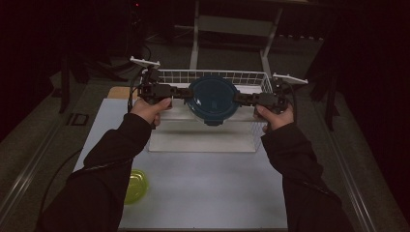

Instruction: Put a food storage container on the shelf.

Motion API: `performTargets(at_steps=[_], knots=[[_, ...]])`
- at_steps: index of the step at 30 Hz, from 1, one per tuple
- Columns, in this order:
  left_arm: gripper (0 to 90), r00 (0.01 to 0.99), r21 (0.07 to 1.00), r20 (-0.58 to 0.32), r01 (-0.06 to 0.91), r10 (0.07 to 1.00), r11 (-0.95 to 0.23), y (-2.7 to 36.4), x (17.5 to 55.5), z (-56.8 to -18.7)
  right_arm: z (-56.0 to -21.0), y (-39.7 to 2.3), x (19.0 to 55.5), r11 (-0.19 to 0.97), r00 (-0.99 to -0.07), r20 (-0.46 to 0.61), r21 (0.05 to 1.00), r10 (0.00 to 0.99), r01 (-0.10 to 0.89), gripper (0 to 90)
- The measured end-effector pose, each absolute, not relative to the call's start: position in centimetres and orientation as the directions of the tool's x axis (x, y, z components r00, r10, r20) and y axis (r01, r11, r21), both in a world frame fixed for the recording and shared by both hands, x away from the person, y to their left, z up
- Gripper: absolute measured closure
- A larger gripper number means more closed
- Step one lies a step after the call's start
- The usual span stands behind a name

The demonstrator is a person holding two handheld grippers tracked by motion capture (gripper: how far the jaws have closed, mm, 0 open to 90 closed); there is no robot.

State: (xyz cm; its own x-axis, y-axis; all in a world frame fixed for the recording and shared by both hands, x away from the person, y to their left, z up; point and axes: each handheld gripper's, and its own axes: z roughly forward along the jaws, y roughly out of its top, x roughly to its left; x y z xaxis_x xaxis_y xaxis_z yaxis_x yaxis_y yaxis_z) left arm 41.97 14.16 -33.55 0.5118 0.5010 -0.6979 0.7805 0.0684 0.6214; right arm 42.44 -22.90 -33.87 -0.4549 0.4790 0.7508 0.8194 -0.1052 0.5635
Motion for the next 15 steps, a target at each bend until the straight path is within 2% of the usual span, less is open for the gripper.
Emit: performTargets(at_steps=[10,13,15], knots=[[52.9,0.534,0.658,-0.676,0.748,0.508,0.089,14.25,42.11,-34.09,-34.06,-22.65,43.2,-0.112,-0.446,0.748,0.562,0.492,0.82,48.0],[51.7,0.559,0.691,-0.635,0.72,0.534,0.068,14.11,41.91,-33.75,-33.59,-22.46,42.99,-0.092,-0.462,0.714,0.588,0.526,0.803,47.0],[47.5,0.569,0.71,-0.609,0.702,0.552,0.06,14.09,41.65,-33.41,-33.14,-22.37,42.76,-0.068,-0.489,0.673,0.622,0.555,0.78,46.8]])
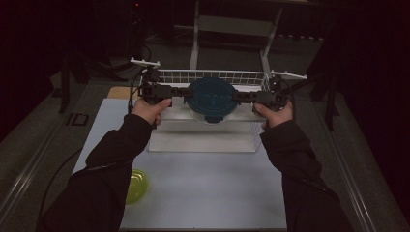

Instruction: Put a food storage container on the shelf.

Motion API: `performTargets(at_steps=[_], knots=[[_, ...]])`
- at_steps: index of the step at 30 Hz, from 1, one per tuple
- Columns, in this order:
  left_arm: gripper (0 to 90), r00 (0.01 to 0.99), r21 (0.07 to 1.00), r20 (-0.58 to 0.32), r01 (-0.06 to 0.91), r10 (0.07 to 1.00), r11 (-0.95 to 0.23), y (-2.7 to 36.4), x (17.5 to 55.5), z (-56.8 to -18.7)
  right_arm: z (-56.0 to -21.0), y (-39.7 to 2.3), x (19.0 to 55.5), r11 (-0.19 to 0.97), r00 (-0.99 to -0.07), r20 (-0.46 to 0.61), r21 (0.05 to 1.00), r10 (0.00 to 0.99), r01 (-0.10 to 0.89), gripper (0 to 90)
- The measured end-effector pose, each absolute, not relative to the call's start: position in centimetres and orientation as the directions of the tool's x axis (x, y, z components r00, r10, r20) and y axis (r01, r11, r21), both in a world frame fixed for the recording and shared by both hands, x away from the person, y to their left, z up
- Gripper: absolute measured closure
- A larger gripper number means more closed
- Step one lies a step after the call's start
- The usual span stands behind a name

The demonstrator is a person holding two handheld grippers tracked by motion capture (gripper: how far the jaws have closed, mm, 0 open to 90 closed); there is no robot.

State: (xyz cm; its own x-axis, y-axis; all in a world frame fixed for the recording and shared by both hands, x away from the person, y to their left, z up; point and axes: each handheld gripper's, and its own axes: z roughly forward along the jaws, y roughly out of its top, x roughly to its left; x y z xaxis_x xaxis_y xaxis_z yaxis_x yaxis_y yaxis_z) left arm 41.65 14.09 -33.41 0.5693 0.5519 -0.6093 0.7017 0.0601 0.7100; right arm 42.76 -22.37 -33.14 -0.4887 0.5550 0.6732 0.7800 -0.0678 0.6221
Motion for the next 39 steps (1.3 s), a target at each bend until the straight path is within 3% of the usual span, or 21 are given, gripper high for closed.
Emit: performTargets(at_steps=[8,13,22,29,39], knots=[[37.8,0.604,0.764,-0.569,0.639,0.558,0.086,15.1,39.9,-32.7,-31.8,-23.1,41.2,-0.077,-0.518,0.624,0.679,0.585,0.73,47.8],[25.0,0.656,0.796,-0.529,0.604,0.538,0.046,15.3,38.3,-32.7,-31.3,-23.8,39.6,-0.07,-0.534,0.597,0.704,0.599,0.707,50.7],[2.4,0.736,0.859,-0.425,0.511,0.527,-0.021,14.5,34.8,-33.5,-31.9,-23.8,36.5,-0.015,-0.587,0.569,0.725,0.575,0.689,65.9],[1.0,0.749,0.886,-0.371,0.463,0.549,-0.033,14.3,33.1,-34.4,-33.5,-21.8,34.9,0.058,-0.627,0.552,0.724,0.549,0.688,89.1],[0.0,0.755,0.898,-0.325,0.435,0.57,-0.063,14.1,31.2,-36.1,-35.9,-18.1,34.6,0.118,-0.642,0.568,0.695,0.515,0.709,89.6]])
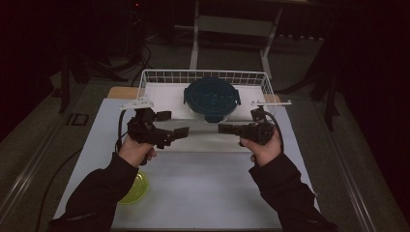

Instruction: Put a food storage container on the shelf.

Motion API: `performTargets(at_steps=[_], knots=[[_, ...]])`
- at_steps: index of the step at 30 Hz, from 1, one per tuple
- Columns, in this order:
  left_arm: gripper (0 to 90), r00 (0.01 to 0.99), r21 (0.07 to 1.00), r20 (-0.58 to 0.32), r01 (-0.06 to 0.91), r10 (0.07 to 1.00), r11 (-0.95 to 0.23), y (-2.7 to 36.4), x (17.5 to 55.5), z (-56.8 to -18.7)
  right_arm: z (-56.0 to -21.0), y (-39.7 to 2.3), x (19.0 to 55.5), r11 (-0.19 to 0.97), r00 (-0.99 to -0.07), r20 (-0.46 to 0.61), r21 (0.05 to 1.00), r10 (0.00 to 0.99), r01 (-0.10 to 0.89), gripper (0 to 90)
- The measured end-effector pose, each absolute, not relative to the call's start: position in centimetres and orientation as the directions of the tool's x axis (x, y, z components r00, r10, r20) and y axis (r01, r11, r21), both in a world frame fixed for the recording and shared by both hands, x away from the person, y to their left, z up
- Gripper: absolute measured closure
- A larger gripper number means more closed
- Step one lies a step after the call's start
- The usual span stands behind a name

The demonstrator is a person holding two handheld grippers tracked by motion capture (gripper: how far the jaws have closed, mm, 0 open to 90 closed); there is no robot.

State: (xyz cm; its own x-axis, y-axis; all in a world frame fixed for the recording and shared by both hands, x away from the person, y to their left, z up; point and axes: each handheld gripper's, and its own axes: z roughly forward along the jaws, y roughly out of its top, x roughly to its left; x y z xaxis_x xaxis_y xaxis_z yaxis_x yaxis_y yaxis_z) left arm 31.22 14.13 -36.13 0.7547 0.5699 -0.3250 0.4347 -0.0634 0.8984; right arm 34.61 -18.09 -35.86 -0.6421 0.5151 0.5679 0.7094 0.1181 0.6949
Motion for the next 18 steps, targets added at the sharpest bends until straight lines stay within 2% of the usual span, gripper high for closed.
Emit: performTargets(at_steps=[8,18], knots=[[0.0,0.752,0.9,-0.316,0.43,0.579,-0.067,14.5,31.0,-36.4,-35.9,-16.3,35.1,0.125,-0.646,0.578,0.69,0.499,0.713,89.7],[0.0,0.748,0.896,-0.32,0.438,0.582,-0.07,14.4,31.2,-37.0,-36.0,-16.0,36.7,0.111,-0.623,0.579,0.679,0.526,0.726,89.5]])
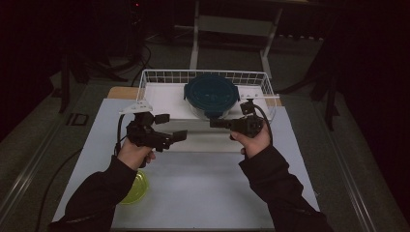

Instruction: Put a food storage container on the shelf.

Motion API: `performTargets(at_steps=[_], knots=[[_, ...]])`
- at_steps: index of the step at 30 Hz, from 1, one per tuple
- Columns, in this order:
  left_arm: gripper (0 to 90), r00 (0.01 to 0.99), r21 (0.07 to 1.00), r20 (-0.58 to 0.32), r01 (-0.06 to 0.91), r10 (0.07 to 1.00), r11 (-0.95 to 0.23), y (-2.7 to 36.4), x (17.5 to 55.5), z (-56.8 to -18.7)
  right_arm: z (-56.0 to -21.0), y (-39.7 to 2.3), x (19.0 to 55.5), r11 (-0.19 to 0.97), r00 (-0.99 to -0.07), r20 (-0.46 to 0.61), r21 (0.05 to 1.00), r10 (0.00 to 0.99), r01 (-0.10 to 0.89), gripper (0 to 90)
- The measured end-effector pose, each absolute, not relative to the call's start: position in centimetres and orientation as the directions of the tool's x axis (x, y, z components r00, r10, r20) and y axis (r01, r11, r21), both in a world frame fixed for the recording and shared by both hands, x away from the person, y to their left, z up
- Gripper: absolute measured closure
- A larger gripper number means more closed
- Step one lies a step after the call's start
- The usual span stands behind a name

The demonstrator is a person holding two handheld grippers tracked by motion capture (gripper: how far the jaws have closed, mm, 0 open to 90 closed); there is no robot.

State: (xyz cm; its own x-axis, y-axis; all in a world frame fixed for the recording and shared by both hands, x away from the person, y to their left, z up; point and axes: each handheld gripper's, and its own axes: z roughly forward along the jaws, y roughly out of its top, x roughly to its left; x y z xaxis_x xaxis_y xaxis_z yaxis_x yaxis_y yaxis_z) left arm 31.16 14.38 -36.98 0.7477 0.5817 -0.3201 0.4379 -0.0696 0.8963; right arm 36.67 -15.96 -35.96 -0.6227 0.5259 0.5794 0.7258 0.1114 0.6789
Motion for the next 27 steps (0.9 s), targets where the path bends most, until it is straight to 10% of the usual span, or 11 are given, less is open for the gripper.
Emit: performTargets(at_steps=[19,27], knots=[[0.0,0.766,0.902,-0.298,0.42,0.57,-0.093,14.7,30.7,-37.4,-35.7,-15.8,38.4,0.103,-0.614,0.566,0.684,0.551,0.722,85.4],[0.0,0.778,0.916,-0.225,0.374,0.586,-0.145,15.2,29.1,-37.1,-35.6,-16.3,36.5,0.136,-0.68,0.504,0.742,0.533,0.656,56.6]])
